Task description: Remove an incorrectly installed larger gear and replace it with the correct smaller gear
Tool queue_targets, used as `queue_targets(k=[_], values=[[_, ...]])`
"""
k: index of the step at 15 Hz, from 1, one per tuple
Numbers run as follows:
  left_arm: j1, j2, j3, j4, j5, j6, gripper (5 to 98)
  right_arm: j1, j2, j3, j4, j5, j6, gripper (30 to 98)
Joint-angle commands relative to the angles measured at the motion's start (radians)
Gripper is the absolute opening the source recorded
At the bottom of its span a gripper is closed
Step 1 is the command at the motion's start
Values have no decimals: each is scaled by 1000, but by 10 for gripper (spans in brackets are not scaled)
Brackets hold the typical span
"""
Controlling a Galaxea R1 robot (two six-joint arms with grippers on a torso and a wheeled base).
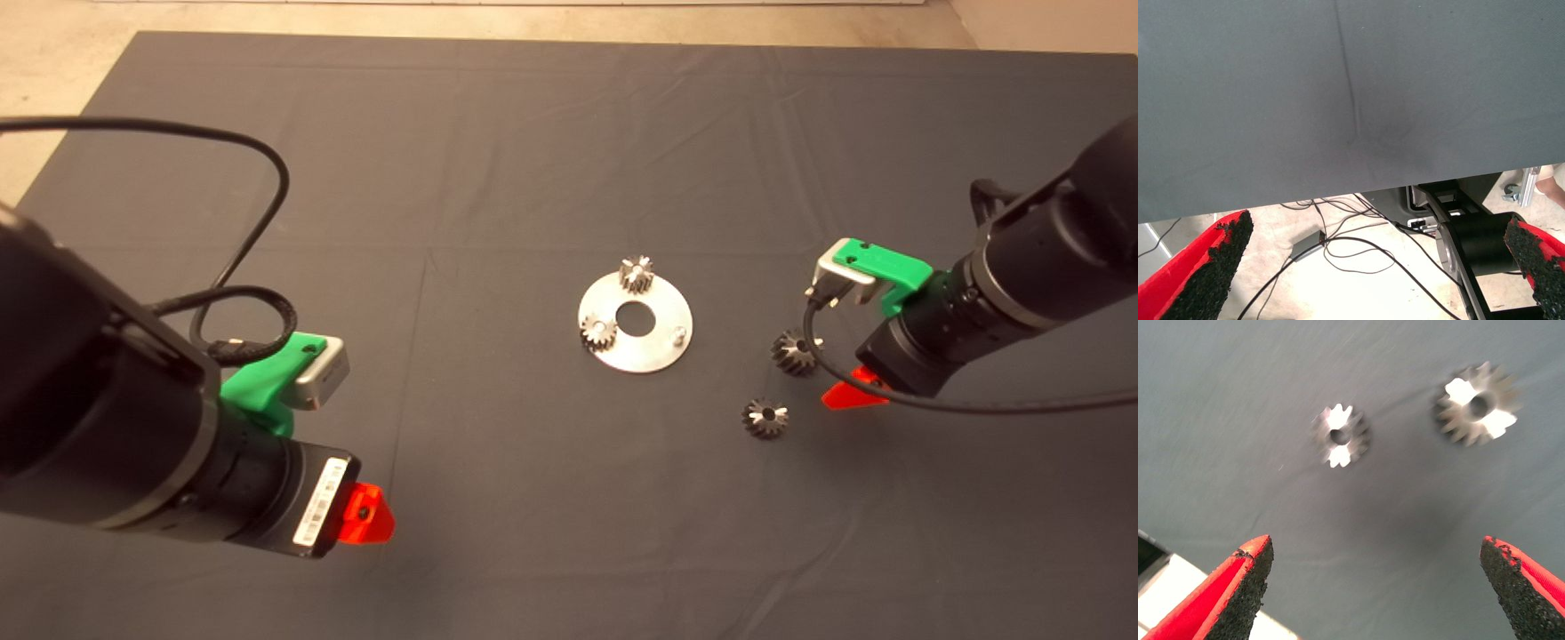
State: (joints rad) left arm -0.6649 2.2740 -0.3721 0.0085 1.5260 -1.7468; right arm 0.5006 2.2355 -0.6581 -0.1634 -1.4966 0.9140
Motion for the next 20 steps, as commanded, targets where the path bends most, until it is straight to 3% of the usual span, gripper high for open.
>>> queue_targets(k=[1,6,11,16,20], values=[[-7,0,15,-18,132,-21,978,-1,-1,19,-12,-4,5,824],[-6,-3,15,-18,132,-22,978,-94,3,41,-135,-4,-6,888],[-1,-4,15,-18,132,-23,978,-123,0,97,-224,-1,-5,963],[-1,-10,15,-24,132,-23,978,-206,-6,108,-300,-1,2,969],[-1,-11,15,-24,132,-20,978,-319,-6,121,-459,0,6,969]])
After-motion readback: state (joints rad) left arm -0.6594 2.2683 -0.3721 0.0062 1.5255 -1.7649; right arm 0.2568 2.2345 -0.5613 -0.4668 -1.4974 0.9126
